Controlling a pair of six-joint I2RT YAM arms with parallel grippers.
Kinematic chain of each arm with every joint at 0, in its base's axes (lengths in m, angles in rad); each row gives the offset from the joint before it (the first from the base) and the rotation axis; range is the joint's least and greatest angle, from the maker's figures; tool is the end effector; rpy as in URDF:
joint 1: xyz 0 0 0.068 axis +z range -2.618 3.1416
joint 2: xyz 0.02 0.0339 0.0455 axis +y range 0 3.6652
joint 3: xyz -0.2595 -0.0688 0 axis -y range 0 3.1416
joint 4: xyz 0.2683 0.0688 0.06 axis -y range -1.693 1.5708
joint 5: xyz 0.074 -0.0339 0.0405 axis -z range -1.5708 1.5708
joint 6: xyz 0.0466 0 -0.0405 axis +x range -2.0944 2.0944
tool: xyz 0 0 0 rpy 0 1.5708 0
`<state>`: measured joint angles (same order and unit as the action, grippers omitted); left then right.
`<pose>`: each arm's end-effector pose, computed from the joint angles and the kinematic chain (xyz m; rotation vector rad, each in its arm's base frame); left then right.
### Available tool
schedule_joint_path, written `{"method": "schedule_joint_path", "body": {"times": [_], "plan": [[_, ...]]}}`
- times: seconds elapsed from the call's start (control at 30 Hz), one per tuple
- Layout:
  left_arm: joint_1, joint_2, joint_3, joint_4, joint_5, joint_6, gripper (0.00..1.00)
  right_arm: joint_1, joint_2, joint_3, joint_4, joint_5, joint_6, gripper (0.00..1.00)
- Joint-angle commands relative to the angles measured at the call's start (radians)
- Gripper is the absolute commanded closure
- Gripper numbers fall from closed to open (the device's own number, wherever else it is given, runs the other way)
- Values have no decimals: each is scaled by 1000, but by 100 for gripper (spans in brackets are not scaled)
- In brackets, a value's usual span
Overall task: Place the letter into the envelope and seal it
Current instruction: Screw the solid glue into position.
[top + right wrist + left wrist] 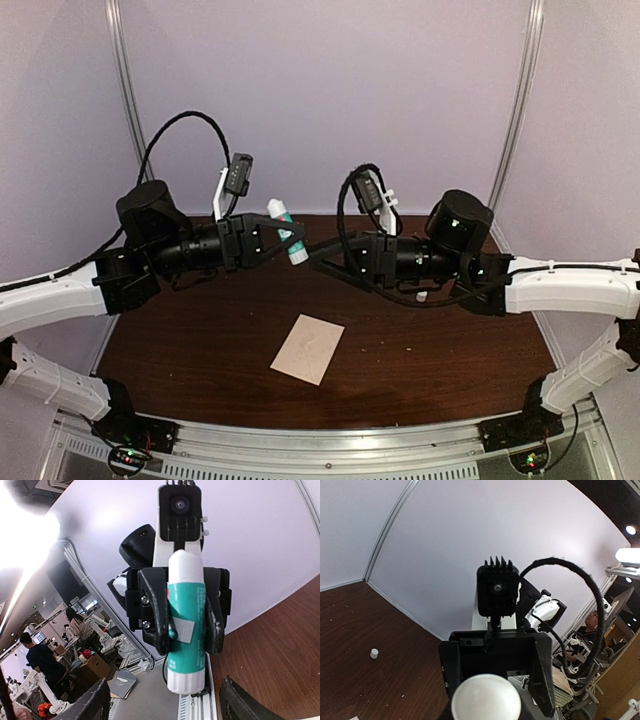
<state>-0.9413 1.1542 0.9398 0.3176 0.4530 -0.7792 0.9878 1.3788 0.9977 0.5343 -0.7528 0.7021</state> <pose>0.1632 -0.2587 0.3643 0.5653 1.6435 -1.6686 0.1653 0.3086 0.3406 -0.9669 1.4928 1.8327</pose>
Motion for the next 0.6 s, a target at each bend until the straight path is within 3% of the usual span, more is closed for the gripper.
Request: {"method": "schedule_joint_path", "body": {"times": [0.0,0.13,0.33,0.57], "plan": [[5,5,-2,131,118,28,100,3,32,14,163,-108,86,30],[4,9,-1,150,126,23,100,4,55,16,194,-120,113,41],[5,21,-1,158,140,15,100,6,71,23,220,-126,129,45],[4,38,4,169,155,12,100,4,98,37,268,-141,159,56]]}}
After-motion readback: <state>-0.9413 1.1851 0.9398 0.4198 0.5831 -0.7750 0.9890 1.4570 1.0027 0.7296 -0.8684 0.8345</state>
